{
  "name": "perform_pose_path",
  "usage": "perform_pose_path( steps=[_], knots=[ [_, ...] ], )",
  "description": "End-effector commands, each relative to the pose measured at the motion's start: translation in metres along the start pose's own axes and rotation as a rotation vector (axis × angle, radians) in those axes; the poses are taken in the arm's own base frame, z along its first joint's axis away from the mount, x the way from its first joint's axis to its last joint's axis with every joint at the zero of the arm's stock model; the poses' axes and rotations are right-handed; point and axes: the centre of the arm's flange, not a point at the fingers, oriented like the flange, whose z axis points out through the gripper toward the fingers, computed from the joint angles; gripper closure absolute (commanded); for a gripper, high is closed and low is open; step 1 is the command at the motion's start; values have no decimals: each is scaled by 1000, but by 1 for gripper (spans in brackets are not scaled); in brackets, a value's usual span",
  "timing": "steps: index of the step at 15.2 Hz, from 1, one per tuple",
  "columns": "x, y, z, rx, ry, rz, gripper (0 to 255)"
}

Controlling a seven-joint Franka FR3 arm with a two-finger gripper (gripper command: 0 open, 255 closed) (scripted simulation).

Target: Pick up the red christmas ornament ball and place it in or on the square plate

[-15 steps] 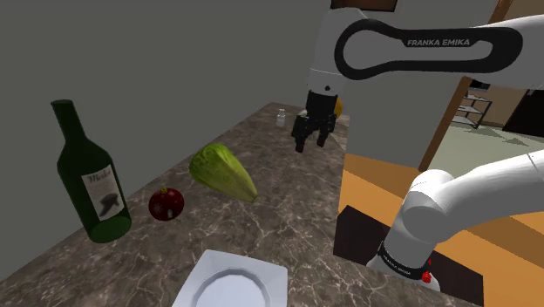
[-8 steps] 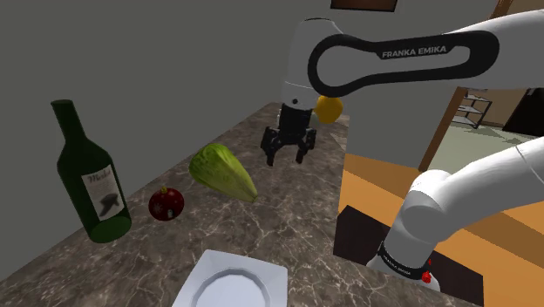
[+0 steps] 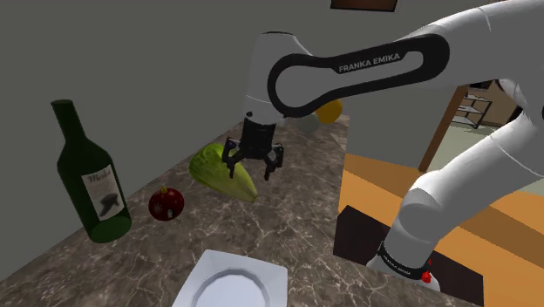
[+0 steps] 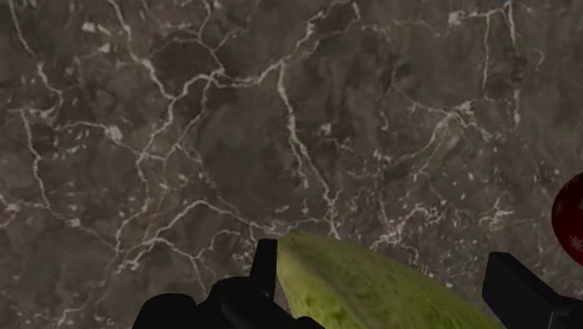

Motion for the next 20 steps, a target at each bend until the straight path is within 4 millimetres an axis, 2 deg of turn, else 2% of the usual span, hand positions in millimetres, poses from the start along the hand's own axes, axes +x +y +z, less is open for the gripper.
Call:
perform_pose_path(
  steps=[1, 7, 14, 20],
  knots=[
    [0, -25, 10, 14, -2, 71, 0],
    [8, -93, 39, 47, -2, 266, 0],
    [35, -170, 70, 86, -1, 493, 0],
    [36, -174, 97, 87, -1, 500, 0]
  ],
)
